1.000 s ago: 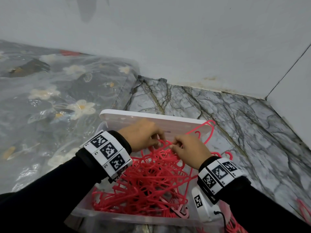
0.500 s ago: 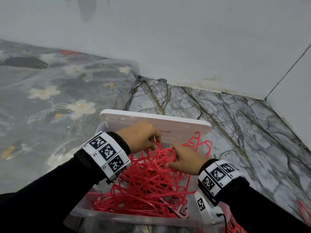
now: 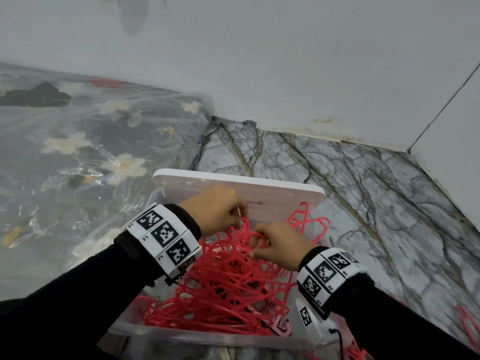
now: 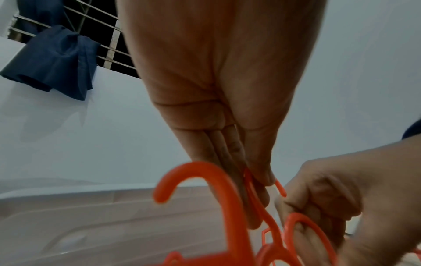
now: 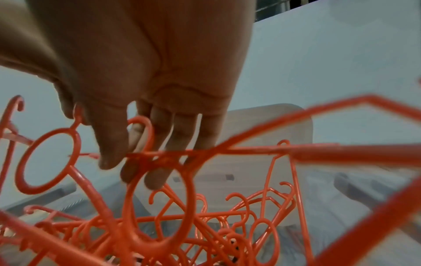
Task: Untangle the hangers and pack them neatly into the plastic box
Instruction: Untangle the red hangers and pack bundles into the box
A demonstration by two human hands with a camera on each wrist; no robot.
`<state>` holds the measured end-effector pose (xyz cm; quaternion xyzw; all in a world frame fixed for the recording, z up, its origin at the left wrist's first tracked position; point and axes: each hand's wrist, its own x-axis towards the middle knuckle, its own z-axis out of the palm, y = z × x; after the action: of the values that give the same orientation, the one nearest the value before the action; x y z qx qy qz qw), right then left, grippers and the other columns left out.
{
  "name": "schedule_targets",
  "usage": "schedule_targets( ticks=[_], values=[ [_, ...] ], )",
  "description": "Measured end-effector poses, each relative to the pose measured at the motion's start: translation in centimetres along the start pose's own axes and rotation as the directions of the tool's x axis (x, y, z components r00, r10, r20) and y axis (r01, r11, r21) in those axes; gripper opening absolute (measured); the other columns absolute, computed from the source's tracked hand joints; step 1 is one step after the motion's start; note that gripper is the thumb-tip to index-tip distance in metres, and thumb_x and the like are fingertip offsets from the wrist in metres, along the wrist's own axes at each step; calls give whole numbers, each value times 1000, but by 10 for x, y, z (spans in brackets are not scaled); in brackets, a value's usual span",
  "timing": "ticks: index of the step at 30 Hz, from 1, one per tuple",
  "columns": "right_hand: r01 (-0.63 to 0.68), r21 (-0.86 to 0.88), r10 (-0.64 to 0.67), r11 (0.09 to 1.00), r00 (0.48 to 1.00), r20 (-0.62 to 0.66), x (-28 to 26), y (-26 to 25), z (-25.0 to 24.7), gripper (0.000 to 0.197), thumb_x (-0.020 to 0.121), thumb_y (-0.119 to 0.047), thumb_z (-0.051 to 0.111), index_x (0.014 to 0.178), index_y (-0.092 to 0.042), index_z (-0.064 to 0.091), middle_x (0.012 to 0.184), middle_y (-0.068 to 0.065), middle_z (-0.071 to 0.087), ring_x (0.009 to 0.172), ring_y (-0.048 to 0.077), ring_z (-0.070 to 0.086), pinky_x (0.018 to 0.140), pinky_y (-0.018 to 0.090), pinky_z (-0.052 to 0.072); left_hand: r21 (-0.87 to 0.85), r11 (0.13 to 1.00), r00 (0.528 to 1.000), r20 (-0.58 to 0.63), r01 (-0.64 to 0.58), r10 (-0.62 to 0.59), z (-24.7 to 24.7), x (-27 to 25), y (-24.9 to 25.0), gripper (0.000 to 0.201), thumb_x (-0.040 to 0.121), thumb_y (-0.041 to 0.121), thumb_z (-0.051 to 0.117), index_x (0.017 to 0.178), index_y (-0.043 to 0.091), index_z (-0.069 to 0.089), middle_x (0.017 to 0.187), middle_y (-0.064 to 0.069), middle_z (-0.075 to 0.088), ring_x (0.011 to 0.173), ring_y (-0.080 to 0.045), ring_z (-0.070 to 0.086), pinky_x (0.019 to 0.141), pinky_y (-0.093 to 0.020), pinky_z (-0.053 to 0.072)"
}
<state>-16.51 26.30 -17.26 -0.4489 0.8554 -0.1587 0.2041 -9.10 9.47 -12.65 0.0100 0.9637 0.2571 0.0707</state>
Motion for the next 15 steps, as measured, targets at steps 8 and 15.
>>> schedule_targets(
  ticks=[8,15],
  values=[
    [-94,103,112,990,978,-176,6,0,-4,9,83,-24,68,82,-20,60,75,-6,64,72,13,60,67,30,46,72,997,1000,13,9,-10,2,-1,-2,11,87,17,65,97,19,69,77,6,72,64,1,62,57,-7,37],
    [-66,-32,58,997,980,-191,1,18,-14,23,89,-24,63,107,-15,54,90,-2,61,84,17,57,70,27,40,25,998,987,-152,58,-53,-9,-7,-7,13,89,12,61,97,17,70,79,4,72,68,-5,67,64,-16,46]
  ],
)
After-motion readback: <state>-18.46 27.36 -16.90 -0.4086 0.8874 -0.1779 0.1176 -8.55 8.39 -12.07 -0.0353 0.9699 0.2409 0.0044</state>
